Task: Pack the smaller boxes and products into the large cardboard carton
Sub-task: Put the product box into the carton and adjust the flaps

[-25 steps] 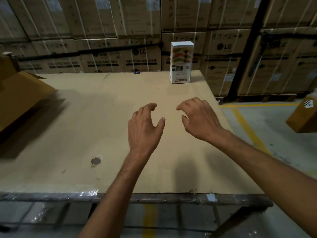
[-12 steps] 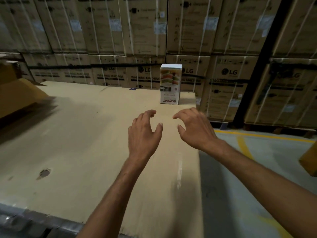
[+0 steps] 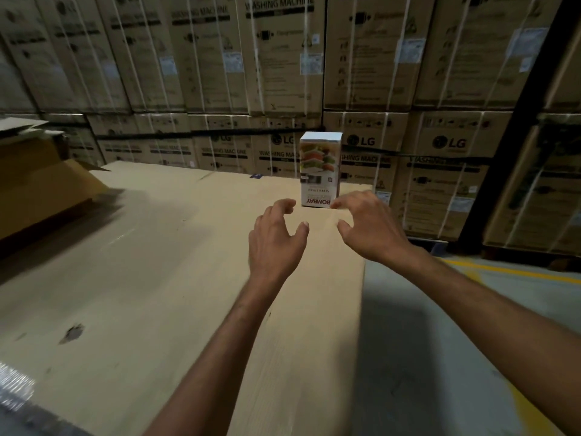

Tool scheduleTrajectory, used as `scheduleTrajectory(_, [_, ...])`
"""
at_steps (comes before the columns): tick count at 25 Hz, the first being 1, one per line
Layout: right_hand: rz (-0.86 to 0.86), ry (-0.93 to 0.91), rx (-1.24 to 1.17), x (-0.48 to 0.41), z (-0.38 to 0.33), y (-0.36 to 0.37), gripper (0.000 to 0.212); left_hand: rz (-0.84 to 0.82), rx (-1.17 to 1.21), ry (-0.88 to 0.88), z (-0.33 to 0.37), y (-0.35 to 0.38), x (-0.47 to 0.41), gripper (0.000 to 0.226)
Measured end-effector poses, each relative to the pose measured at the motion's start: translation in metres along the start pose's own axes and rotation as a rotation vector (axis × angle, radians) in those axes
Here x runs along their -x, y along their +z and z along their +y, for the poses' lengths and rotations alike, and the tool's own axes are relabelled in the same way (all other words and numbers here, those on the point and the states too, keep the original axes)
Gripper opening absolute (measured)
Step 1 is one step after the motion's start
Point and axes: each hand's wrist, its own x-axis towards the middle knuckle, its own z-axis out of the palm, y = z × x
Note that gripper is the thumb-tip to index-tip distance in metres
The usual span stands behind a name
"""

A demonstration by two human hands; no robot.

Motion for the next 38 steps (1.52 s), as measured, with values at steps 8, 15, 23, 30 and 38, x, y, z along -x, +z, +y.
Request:
scheduleTrajectory(8, [-0.058, 0.031, -0.084, -0.105, 0.082, 0.071, 0.047, -0.046, 0.054, -0.05, -0.005, 0.087, -0.094, 0.048])
scheduleTrajectory(15, [-0.075, 0.08, -0.213, -0.279, 0.213, 0.147, 0.068, -0.068, 0.255, -0.278, -0.009, 0.223, -0.272, 0.047])
scheduleTrajectory(23, [-0.292, 0.156, -0.228, -0.398, 0.287, 0.214, 0.096, -0.078, 0.21, -0.272, -0.032, 0.329, -0.421, 0.068])
scheduleTrajectory(30, [-0.194, 0.143, -0.512, -0.416, 0.304, 0.248, 0.068, -0.06, 0.077, -0.336, -0.06, 0.358, -0.483, 0.069])
scheduleTrajectory(38, [-0.095, 0.261, -0.737, -0.414, 0.293, 0.245, 0.021, 0.137, 0.204, -0.426, -0.081, 0.339, -0.471, 0.058])
